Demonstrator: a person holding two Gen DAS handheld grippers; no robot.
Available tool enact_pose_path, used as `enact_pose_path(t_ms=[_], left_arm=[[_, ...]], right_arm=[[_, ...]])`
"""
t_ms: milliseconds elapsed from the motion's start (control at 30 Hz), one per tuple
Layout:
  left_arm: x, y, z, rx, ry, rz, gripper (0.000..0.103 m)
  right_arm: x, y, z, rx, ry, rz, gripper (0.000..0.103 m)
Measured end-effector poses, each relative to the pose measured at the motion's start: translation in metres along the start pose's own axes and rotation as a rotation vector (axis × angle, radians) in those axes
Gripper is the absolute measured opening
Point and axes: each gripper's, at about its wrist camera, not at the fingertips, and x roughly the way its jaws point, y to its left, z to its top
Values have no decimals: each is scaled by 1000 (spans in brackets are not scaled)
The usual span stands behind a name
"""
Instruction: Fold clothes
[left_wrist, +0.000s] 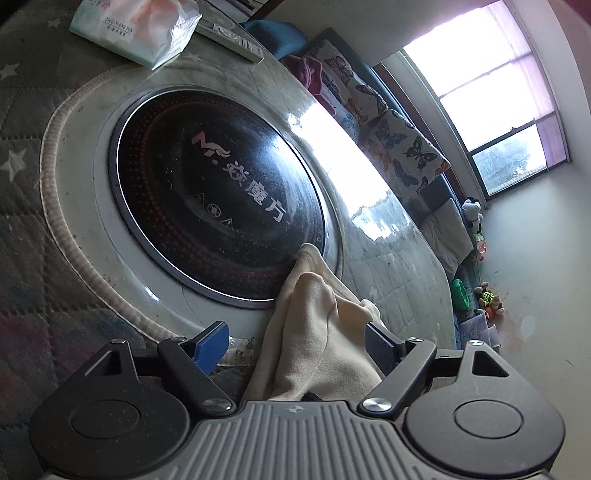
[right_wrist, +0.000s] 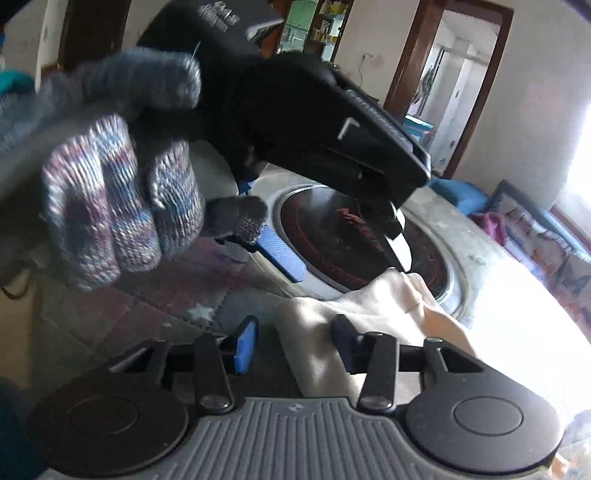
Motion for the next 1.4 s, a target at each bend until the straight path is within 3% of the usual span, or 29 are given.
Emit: enact_pose_path(t_ms=[100, 267, 433, 733, 867, 1067, 1100, 1267, 1400], left_arm=[[4, 0, 1, -14, 8, -12, 84], [12, -4, 2, -48, 30, -48, 84], [25, -9, 3, -60, 63, -82, 80], [42, 3, 1, -90, 95, -109, 23], [43, 5, -1, -65, 88, -105, 18], [42, -5, -5, 14, 71, -86, 18], [42, -6, -5, 22, 69, -83, 18], [46, -14, -6, 63, 64, -67, 18], [44, -16, -9, 100, 61, -52, 19]], right_arm=[[-9, -6, 1, 36, -26, 1, 15], [-32, -31, 6, 163, -83, 41, 13], [-44, -44, 10, 209, -111, 62, 13], [-49, -44, -1, 217, -117, 110, 13], [-55, -48, -10, 268, -114, 134, 19], [-82, -77, -44, 410, -90, 16, 28], [-88, -90, -56, 463, -79, -35, 31], [-106, -137, -105, 653, -52, -232, 32], [-107, -172, -137, 808, -56, -272, 33]])
